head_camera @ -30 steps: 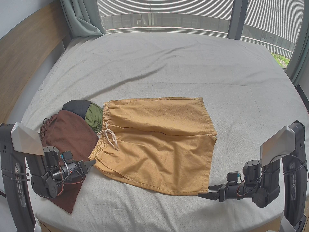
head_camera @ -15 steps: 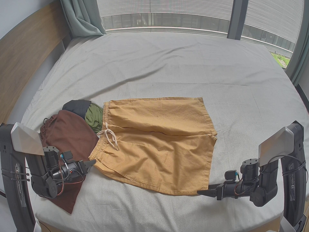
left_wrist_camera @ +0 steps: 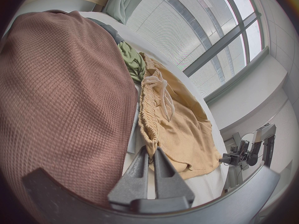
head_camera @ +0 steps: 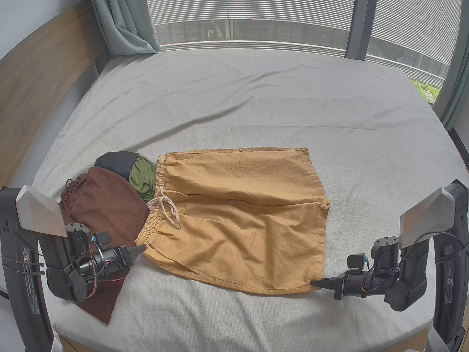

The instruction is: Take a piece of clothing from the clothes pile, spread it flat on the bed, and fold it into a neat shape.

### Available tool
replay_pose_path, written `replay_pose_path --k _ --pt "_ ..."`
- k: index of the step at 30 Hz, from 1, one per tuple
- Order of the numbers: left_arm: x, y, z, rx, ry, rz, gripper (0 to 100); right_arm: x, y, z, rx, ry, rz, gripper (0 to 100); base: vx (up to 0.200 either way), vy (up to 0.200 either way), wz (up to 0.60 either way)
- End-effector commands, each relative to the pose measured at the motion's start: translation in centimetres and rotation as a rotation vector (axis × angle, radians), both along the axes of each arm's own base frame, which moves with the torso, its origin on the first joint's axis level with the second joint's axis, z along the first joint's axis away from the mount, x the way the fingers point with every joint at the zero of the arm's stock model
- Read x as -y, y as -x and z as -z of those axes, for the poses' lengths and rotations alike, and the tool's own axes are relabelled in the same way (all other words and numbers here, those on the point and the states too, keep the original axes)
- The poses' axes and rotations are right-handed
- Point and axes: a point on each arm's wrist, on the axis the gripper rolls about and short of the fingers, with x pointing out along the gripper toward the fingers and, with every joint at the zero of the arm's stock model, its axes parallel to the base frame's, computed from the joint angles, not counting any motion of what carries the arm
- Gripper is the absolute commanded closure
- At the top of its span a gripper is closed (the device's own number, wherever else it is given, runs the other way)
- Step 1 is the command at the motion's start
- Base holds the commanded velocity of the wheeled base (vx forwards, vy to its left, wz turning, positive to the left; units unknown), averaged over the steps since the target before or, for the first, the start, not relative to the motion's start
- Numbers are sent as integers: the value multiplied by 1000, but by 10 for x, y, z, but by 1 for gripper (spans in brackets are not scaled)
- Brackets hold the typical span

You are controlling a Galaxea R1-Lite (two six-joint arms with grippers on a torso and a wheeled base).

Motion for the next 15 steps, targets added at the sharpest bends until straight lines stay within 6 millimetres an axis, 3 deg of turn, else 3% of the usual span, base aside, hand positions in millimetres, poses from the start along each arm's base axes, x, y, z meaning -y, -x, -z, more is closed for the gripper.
replay_pose_path --k 1,7,15 --pt "5 9 -5 -15 1 21 100 9 8 -20 27 -3 30 100 0 0 0" --pt "6 24 -13 -18 -8 52 100 21 14 -27 30 3 69 100 0 0 0" --pt "6 49 -17 -60 -17 93 100 24 27 -23 -26 20 67 100 0 0 0"
